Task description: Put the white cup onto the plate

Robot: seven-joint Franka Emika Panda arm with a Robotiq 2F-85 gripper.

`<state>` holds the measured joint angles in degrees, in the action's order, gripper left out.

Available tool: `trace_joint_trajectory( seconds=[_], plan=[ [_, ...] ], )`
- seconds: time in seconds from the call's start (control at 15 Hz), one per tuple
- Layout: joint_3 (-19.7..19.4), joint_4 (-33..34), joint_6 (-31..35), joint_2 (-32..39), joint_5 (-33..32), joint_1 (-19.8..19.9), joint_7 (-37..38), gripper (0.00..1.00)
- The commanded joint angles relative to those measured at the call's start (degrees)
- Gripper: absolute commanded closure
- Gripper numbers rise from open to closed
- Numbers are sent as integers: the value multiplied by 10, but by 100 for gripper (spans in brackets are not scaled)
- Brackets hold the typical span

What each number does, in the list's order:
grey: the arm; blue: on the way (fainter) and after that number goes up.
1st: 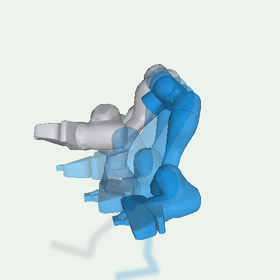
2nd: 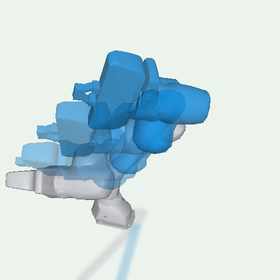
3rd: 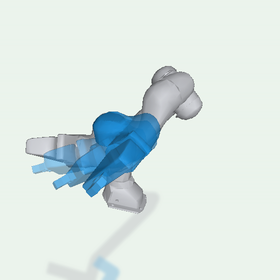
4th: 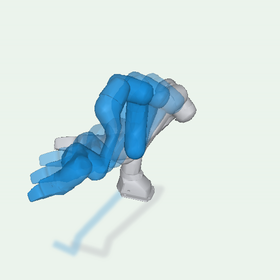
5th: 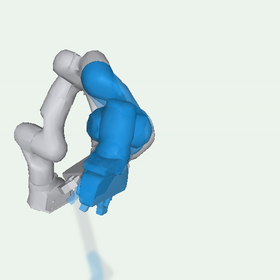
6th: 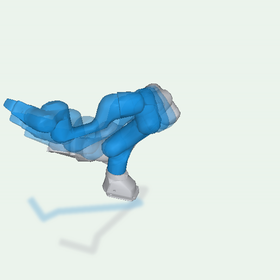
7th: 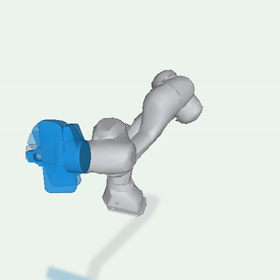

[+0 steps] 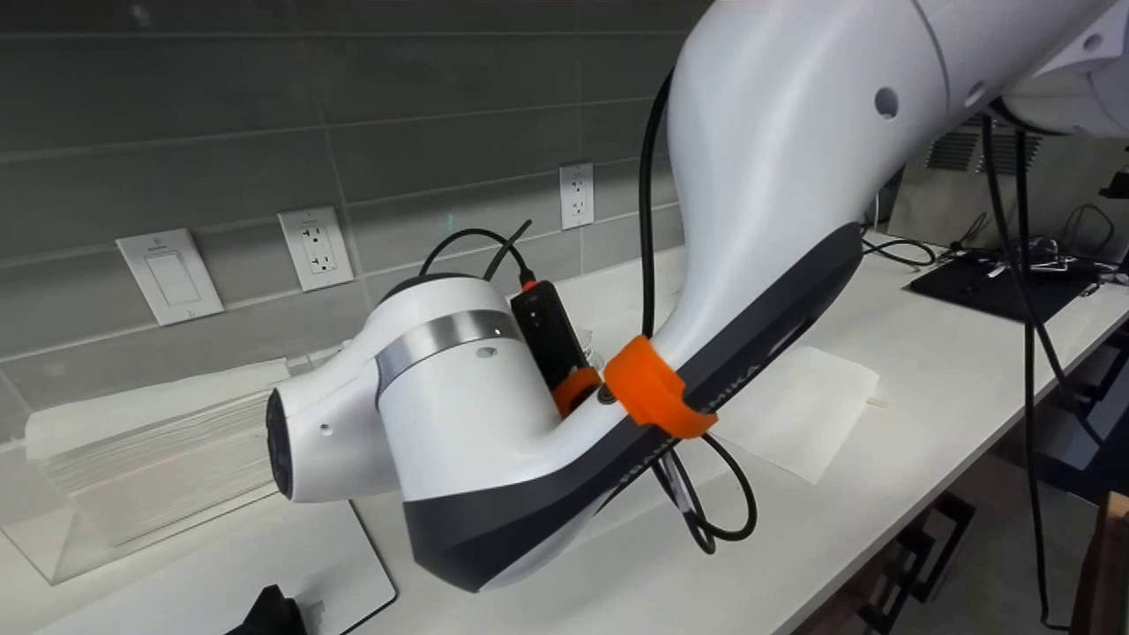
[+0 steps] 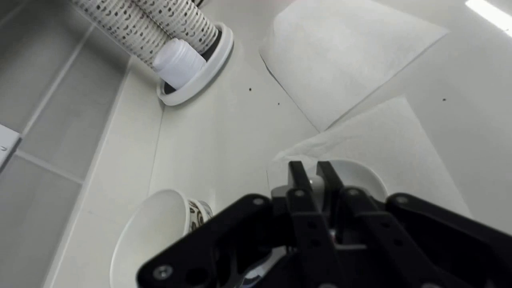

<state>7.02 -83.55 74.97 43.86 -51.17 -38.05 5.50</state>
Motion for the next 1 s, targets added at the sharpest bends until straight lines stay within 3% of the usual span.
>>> trace_joint_trajectory(
  seconds=[0.0, 0.47, 0.73, 0.93],
  plan=[
    [2, 102, -101, 68, -34, -17, -61, 97],
    [1, 184, -173, 133, -95, -31, -164, 97],
    [2, 181, -178, 132, -114, -25, -187, 97],
    [11, 191, -174, 130, -89, -15, -165, 97]
  ],
)
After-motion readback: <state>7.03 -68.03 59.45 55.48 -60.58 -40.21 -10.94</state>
